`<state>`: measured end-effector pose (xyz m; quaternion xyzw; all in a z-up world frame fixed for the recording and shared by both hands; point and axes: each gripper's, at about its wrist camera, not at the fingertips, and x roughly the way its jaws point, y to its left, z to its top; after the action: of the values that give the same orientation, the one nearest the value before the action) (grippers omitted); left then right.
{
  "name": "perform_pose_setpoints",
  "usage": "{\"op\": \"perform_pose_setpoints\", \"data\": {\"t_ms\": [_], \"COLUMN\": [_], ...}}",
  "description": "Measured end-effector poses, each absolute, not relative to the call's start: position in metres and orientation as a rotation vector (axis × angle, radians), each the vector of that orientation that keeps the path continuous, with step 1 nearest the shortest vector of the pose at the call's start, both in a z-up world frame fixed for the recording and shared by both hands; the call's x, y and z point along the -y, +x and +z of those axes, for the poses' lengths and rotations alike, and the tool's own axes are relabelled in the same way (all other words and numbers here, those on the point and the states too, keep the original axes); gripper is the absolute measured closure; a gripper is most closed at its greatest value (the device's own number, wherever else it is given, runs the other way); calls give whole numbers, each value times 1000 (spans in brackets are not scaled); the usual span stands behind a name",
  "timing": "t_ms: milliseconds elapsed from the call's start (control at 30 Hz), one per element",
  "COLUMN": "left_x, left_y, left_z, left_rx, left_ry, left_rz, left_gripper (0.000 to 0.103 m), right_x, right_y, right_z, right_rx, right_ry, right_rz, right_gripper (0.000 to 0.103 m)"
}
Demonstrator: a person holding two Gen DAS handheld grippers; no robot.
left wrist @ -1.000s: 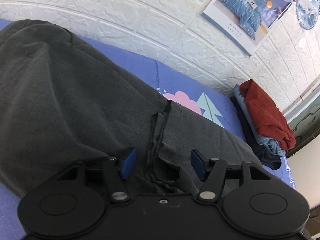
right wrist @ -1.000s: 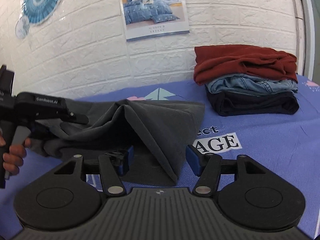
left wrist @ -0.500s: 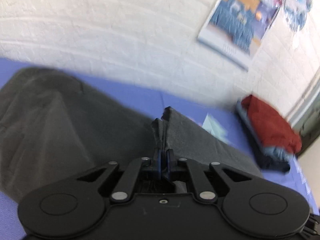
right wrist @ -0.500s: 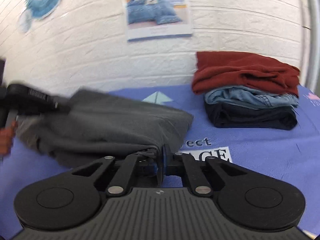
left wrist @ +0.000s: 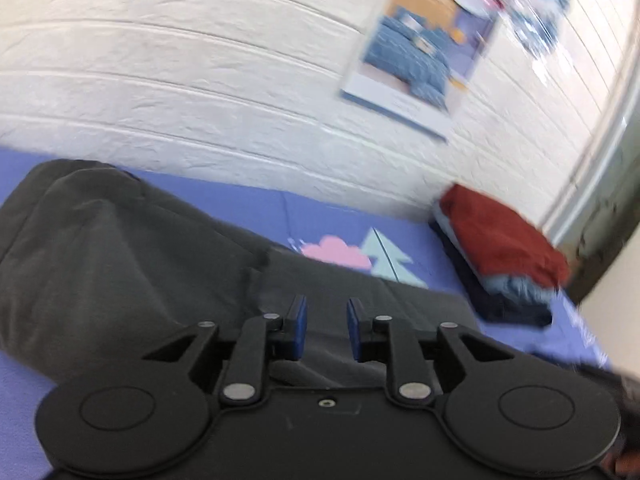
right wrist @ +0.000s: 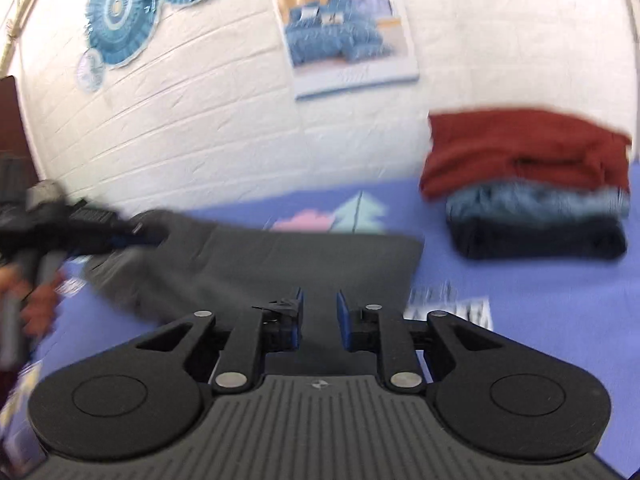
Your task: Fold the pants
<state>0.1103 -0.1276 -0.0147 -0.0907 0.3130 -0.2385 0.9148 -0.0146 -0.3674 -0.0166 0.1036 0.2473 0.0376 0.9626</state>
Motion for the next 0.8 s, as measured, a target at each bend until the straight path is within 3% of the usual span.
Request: {"op": "perform_pose_setpoints", "data": {"t_ms": [200, 333, 433, 533, 667, 800], "left_x": [132, 106, 68, 21, -37, -72], "left_y": [118, 121, 96, 71, 76, 92], "left_z": [-75, -53, -27, -15, -30, -49], "left_rx": [-719, -781, -669, -546, -576, -592], "left_ry": [-171, -358, -449, -517, -606, -688], "left_rz": [-425, -436, -347, -141, 66, 126], "left_gripper": [0, 0, 0, 0, 0, 0], "right_x": [352, 364, 373, 370, 364, 349], "right_y": [32, 32, 24, 13, 4, 11], "right_z": [-60, -58, -45, -39, -40, -39], "right_rx": [-649, -666, -627, -610, -602, -605], "right_ry": [121, 218, 324, 337, 385, 351], "right_rz": [-11, -16, 23, 16, 50, 56], "right_gripper": [63, 62, 59, 48, 15, 14]}}
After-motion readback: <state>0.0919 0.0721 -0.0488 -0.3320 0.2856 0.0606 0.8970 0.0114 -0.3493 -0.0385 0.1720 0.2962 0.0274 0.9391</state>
